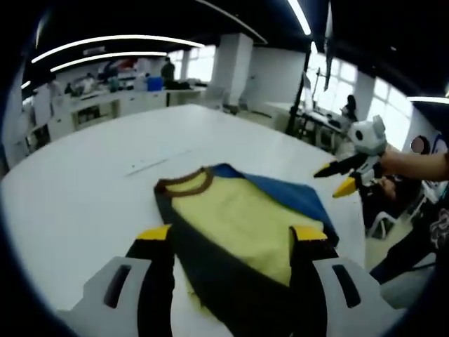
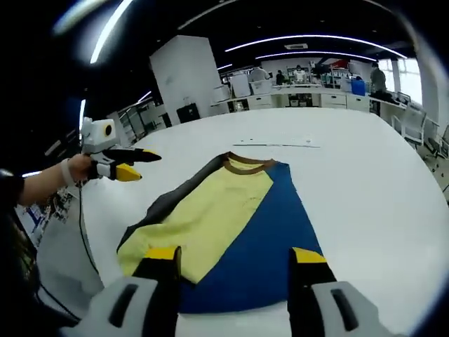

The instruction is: Fold the garment on the visible template until the final outline fits inside the template.

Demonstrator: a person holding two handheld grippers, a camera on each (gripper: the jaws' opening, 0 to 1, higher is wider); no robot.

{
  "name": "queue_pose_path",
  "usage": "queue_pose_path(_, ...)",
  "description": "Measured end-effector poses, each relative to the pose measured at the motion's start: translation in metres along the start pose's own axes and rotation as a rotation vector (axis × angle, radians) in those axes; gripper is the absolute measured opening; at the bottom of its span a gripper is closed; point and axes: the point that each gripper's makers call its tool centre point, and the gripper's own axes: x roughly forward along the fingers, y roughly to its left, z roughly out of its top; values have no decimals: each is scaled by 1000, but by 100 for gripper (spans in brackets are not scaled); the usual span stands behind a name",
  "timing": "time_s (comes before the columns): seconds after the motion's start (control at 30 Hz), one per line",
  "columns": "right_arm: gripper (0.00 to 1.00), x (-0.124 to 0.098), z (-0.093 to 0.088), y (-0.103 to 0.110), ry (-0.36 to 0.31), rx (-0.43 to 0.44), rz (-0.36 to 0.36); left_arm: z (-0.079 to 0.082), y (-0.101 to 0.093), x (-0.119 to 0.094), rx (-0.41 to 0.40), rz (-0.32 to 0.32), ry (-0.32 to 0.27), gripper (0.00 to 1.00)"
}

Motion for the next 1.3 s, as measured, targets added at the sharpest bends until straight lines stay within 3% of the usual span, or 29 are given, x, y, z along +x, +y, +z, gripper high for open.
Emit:
queue_pose_path(0.23,52,-14,-32,16,-27,96,-41,-6,-13,-6,-9,-1,-14,62)
queue_pose_path(0.3,52,-15,-41,25,-37,174,-17,-8,-15,-6,-12,-3,-9,62)
queue_pose_path(0.53,47,-18,-60,32,-7,179,-16,-9,-21,-6,-16,-11,-13,62)
queue_pose_path(0.8,38,-10,-72,39,21,200,8,-7,-22,-7,-18,-11,-17,61)
queue_pose_path(0.93,26,-6,-77,42,22,248,23,-7,-21,-9,-14,-8,-16,61)
queue_pose_path(1.3,16,11,-76,33,-7,386,19,-10,-14,-14,-21,8,-9,61)
